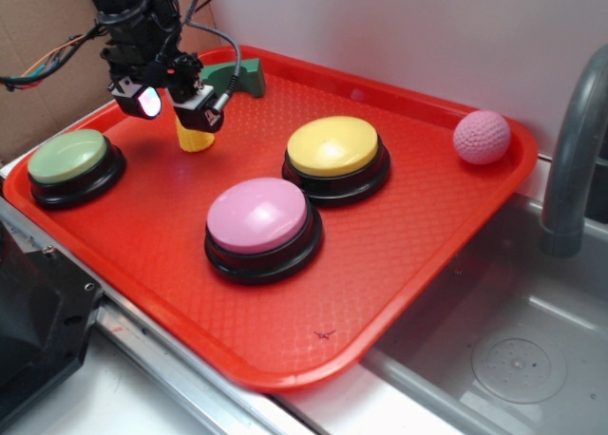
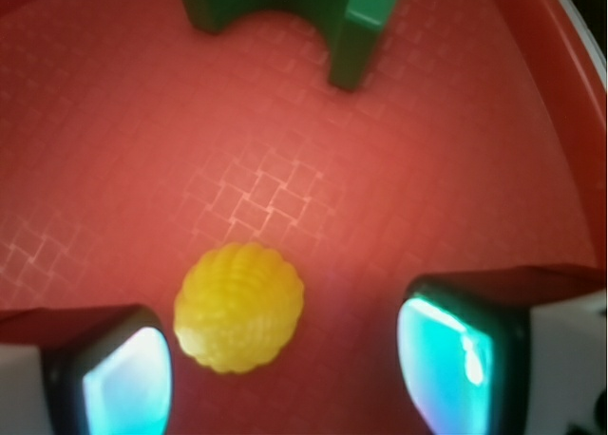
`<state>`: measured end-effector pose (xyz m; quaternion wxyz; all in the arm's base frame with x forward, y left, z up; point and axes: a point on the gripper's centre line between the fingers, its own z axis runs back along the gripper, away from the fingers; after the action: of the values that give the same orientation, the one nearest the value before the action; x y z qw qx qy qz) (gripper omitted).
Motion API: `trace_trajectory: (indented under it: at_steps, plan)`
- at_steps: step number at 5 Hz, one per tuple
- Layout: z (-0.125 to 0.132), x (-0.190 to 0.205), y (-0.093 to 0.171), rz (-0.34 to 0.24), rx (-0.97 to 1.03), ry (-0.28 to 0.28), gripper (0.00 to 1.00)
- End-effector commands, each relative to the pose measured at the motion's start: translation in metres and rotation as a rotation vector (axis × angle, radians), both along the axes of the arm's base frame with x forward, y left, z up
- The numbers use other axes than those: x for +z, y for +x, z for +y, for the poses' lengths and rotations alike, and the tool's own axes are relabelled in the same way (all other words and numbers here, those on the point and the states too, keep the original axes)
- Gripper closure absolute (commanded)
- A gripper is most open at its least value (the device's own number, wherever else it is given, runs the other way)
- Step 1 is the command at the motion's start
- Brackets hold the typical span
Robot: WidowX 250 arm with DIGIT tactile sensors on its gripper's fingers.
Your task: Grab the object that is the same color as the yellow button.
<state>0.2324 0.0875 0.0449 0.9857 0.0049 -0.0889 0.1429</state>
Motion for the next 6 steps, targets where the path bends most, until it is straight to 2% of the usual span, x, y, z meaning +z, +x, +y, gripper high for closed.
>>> trace_trajectory:
  at_steps: [1,2,3,4,5,6]
  plan:
    - [-0.005,-0.012,0.015,-0.039,-0.006,0.039,0.00]
    - [-0.009,-0.016,0.014,-0.044,0.036,0.061,1.00]
    - [-0.006,0.001,0.007,0.027,0.048,0.045,1.00]
    - [-0.007,0.037,-0.003,-0.033,0.024,0.058,1.00]
    - [-0.015,0.087,-0.025,-0.196,0.004,0.067,1.00]
    - [-0.008,0.134,-0.037,-0.216,0.041,0.056,1.00]
